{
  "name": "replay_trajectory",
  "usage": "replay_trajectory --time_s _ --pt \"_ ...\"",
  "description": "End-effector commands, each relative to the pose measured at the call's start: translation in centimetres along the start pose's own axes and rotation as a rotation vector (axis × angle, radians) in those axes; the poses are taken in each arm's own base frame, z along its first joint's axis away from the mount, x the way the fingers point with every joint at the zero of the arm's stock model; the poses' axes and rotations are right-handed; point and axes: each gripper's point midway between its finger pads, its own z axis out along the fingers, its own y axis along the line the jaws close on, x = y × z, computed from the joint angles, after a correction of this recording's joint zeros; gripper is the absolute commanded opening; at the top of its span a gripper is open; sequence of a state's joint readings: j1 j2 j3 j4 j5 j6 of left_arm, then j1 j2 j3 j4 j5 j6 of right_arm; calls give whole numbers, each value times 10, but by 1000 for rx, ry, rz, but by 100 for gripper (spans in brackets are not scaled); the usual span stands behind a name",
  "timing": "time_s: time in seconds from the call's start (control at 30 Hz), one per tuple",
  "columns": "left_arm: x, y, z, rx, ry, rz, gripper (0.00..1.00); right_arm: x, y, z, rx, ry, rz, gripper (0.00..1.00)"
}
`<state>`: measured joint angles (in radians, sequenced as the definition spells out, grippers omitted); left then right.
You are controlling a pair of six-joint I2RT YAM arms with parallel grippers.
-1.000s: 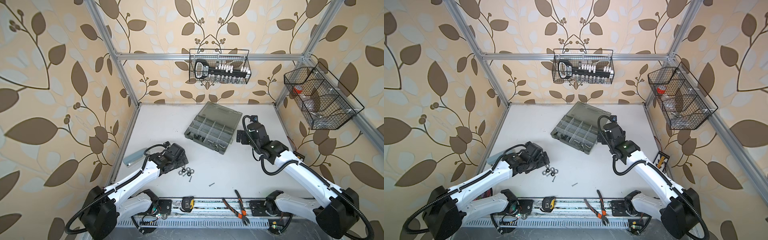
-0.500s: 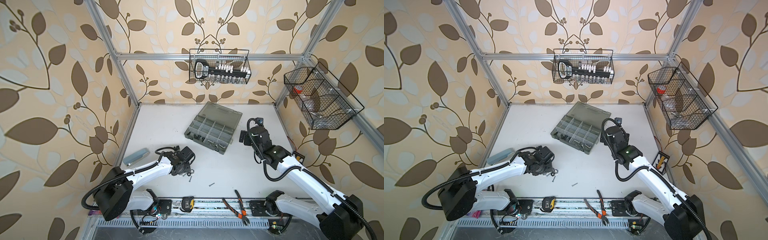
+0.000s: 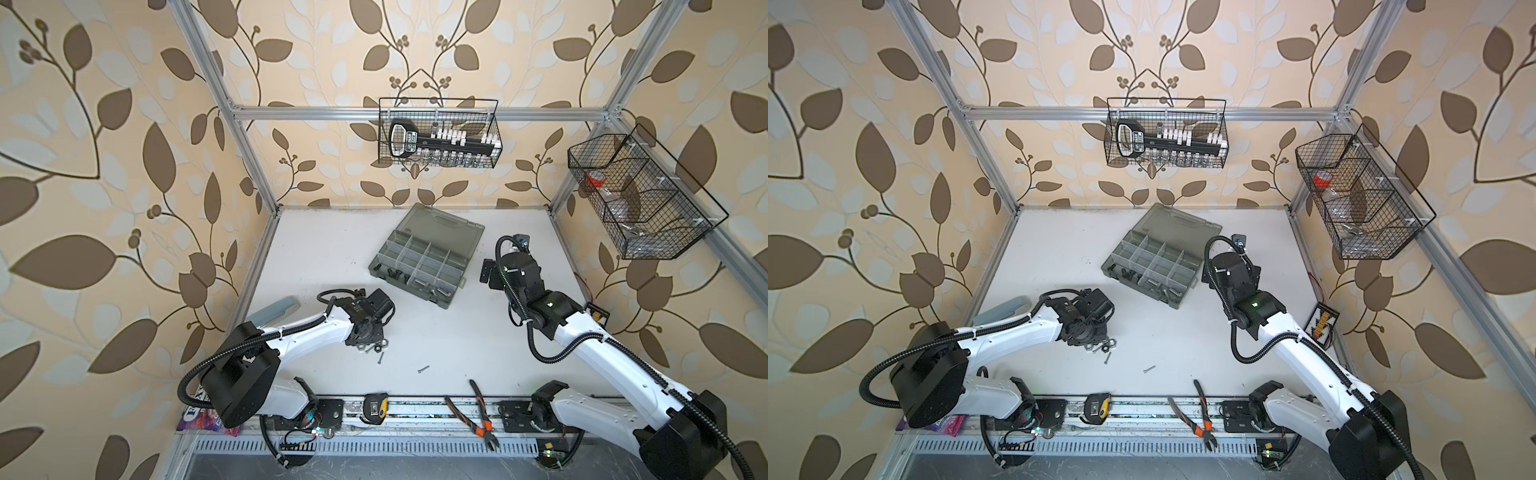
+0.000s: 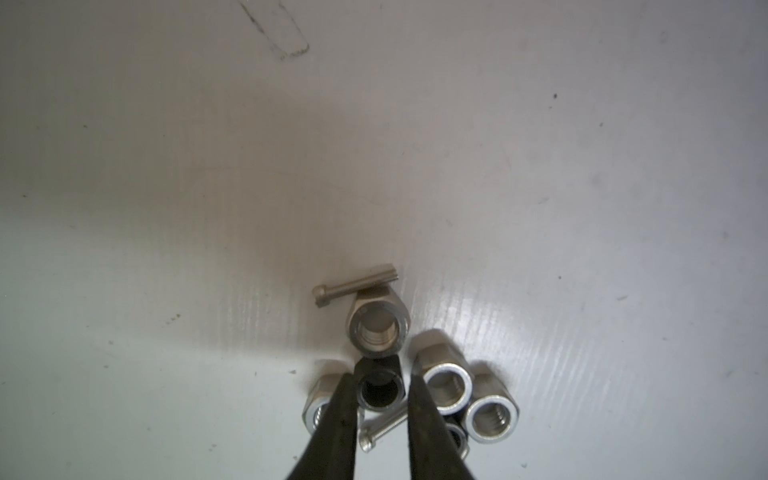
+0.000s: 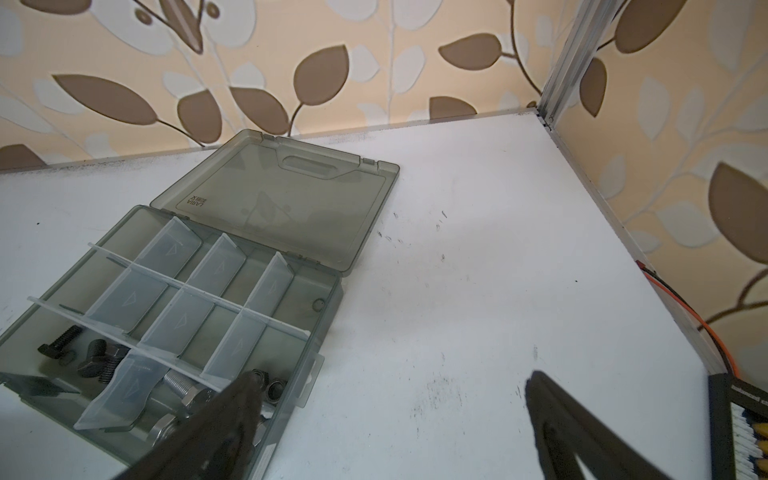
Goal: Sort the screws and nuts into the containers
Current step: 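Withdraw the right gripper while the left gripper grasps a black nut in the cluster, then lift the black nut with the left gripper and carry it toward the box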
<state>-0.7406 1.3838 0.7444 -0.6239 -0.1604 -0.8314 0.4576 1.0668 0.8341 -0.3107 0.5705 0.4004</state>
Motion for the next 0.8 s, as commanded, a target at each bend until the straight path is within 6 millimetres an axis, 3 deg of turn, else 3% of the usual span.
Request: replay_trajectory --time_s 0.0,0.77 --pt "1 -2 0 -15 14 53 26 2 -7 0 31 -5 6 100" --pt "13 0 16 -47 86 104 35 -1 -9 0 48 -9 6 100"
